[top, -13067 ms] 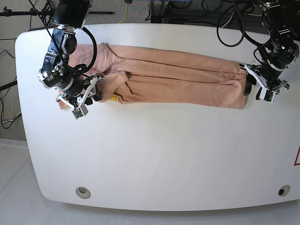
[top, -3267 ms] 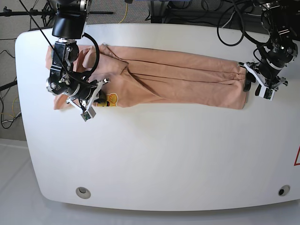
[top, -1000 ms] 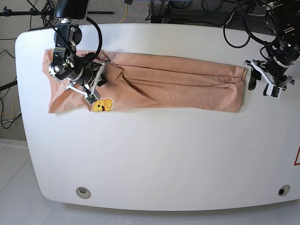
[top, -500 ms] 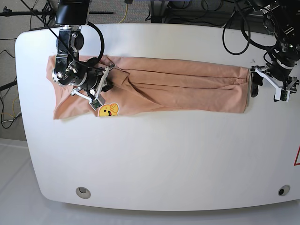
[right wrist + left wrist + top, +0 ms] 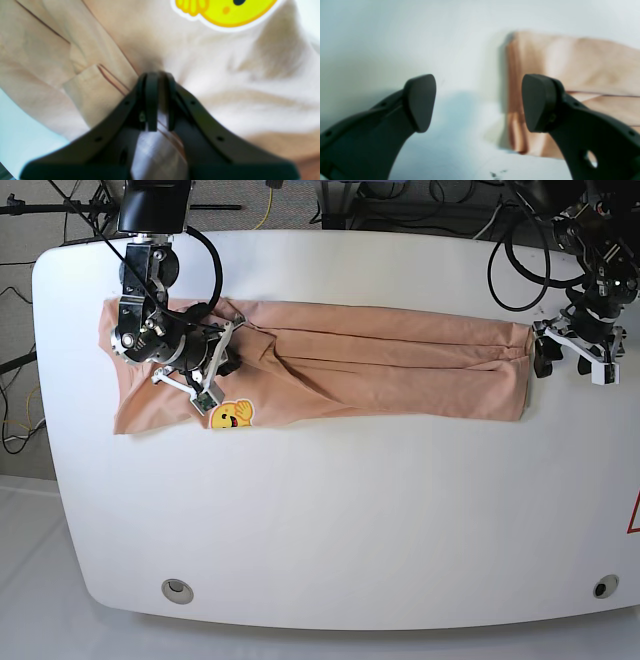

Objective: Fold the T-shirt properly
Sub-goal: 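Grasp the strip's other end with the left gripper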

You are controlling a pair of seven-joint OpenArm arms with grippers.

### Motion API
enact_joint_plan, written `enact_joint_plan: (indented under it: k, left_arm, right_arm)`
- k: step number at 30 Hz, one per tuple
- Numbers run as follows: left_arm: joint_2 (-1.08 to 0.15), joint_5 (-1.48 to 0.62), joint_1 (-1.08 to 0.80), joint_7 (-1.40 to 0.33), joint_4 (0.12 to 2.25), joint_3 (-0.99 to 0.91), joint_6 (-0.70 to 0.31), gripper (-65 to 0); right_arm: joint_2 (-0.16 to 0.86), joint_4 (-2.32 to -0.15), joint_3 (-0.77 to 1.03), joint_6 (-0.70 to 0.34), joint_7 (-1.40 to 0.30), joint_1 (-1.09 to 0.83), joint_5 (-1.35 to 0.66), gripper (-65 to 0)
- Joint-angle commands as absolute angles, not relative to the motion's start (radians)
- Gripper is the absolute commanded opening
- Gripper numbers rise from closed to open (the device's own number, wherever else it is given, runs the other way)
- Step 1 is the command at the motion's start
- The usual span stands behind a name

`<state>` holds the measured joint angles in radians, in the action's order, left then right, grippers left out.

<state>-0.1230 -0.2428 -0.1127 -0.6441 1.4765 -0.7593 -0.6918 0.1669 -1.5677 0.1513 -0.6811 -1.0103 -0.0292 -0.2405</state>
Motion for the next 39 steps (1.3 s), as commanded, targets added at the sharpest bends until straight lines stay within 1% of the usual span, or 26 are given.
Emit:
enact_joint_plan:
  k: [1,6,11,19,27,39]
  left_arm:
    - [-0.148,-0.26,-0.087,-0.624,1.445,-0.759,-0.698,-13.9]
    - [-0.165,-0.263,-0.077,-0.624,1.382,-0.751,-0.698,-13.9]
    - [-0.154,-0.263,-0.076,-0.624,1.386,-0.746,-0.698,-13.9]
    - [-0.133,-0.263,-0.084,-0.625,1.484,-0.714,-0.698,-13.9]
    - [-0.113,-0.265,-0.077,-0.68,1.558,-0.702,-0.698,-13.9]
    - [-0.111,-0.265,-0.076,-0.676,1.498,-0.702,-0.698,-13.9]
  right_arm:
    - [0.176,-1.564,0.15,-0.687,-1.069,-0.036,-0.216,-60.0]
    - [0.176,-1.564,0.15,-0.687,-1.069,-0.036,-0.216,-60.0]
    - [0.173,-1.564,0.15,-0.687,-1.069,-0.036,-0.216,-60.0]
    - [0.173,-1.564,0.15,-0.687,-1.069,-0.036,-0.216,-60.0]
    - [0.174,-1.564,0.15,-0.687,-1.069,-0.038,-0.216,-60.0]
    - [0.174,-1.564,0.15,-0.687,-1.069,-0.039,-0.217,-60.0]
